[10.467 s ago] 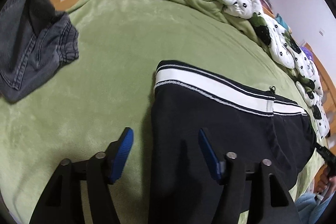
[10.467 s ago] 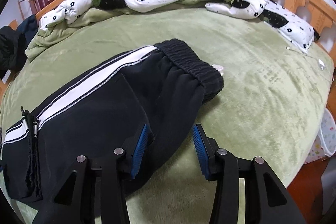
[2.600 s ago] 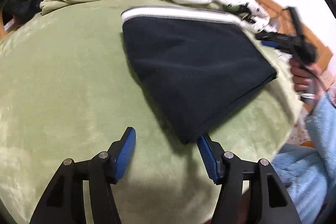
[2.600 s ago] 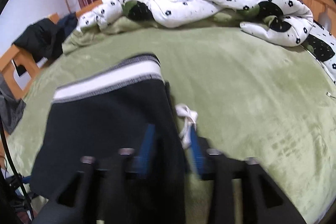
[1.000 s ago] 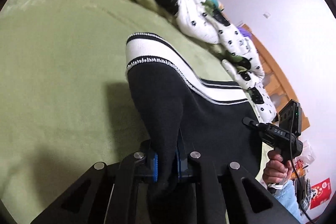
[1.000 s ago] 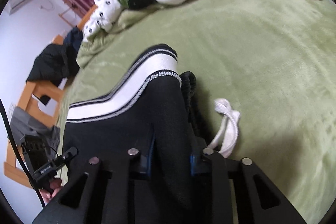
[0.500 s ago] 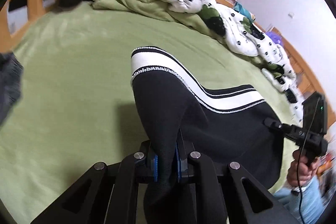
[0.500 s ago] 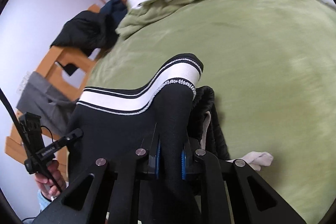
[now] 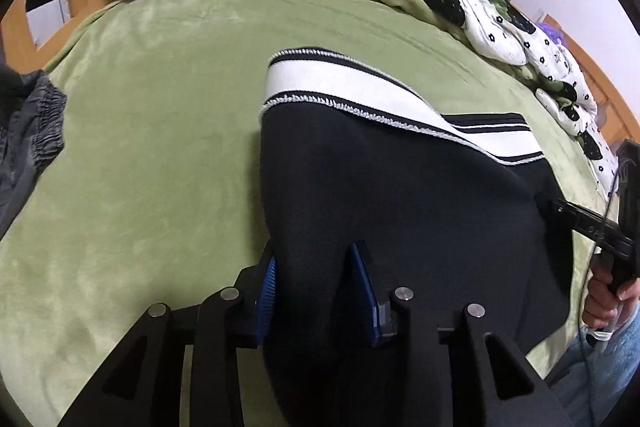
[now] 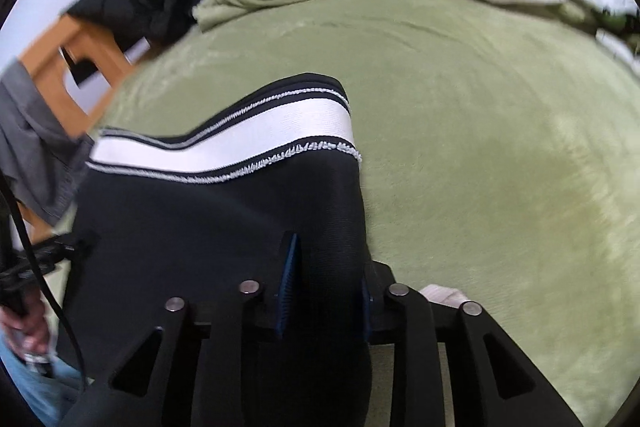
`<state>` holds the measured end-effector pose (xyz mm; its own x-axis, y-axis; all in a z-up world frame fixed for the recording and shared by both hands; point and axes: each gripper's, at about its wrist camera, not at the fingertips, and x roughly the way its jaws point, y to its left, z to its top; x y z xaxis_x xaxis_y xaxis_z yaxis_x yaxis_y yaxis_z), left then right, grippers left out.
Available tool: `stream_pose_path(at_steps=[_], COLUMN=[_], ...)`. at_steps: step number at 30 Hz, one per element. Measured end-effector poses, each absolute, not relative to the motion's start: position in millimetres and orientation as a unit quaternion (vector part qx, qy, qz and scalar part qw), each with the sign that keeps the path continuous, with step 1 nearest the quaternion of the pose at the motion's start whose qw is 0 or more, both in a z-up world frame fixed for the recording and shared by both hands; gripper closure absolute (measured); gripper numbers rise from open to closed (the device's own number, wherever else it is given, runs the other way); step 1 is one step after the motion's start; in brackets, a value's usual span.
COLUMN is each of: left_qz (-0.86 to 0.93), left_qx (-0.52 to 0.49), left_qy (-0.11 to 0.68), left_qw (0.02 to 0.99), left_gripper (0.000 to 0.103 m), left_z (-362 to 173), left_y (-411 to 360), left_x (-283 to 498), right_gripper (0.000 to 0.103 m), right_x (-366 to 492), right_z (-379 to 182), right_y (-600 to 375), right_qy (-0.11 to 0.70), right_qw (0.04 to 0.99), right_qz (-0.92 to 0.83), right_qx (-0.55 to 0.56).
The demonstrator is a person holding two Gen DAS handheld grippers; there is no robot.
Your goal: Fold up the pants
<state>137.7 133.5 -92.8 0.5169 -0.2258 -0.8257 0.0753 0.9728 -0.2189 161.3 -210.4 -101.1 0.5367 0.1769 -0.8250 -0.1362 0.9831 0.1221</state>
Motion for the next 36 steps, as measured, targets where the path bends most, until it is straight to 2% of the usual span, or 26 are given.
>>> stream_pose_path(at_steps=[1, 2, 3, 7, 14, 19, 23, 28, 31, 33, 36], left_qz=[-0.088, -0.092, -0.094, -0.089, -0.059, -0.062, -0.057, -0.056, -0.057, -0.059, -0.062], left_qx=[-0.086, -0.101, -0.119, -0.131, -0.077, -0.078, -0.088, -0.107, -0.114, -0.117, -0.115], left_qy=[0.483, 0.480, 0.473, 0.454, 0.431, 0.433, 0.435, 0.432, 0.429, 0.427, 0.427], left_qw=[0.867, 0.866, 0.868, 0.877, 0.897, 0.896, 0.894, 0.894, 0.894, 0.895, 0.895], left_gripper=[0.063, 0.051, 0.045, 0.045, 0.045, 0.045, 0.045, 0.045, 0.045, 0.045, 0.045], left_z=[-91, -88, -84, -76, -74, -75, -76, -72, -69, -68, -68], left_y=[138, 145, 152, 161, 156, 159, 164, 169, 168, 167, 165], left_x=[135, 132, 127, 119, 106, 103, 104, 106, 107, 107, 107], right_gripper=[0.069, 0.067, 0.067, 0.066, 0.066, 0.066, 0.067, 0.066, 0.066, 0.058, 0.057], right_x=[160, 160, 158, 155, 174, 197, 193, 191, 187, 184, 192], right_z=[-97, -94, -88, -68, -60, -95, -105, -90, -75, -71, -79], right_y=[-207, -204, -200, -193, -155, -137, -130, -136, -147, -155, -156], right_qy=[0.473, 0.472, 0.466, 0.431, 0.398, 0.418, 0.400, 0.414, 0.387, 0.369, 0.385], right_qw=[0.877, 0.878, 0.882, 0.901, 0.916, 0.904, 0.908, 0.906, 0.921, 0.929, 0.920], right_qz=[0.082, 0.076, 0.068, 0.055, 0.049, 0.019, 0.003, 0.009, 0.001, -0.011, -0.031], right_qx=[0.006, -0.003, -0.010, -0.001, -0.015, -0.084, -0.121, -0.094, -0.054, -0.035, -0.064])
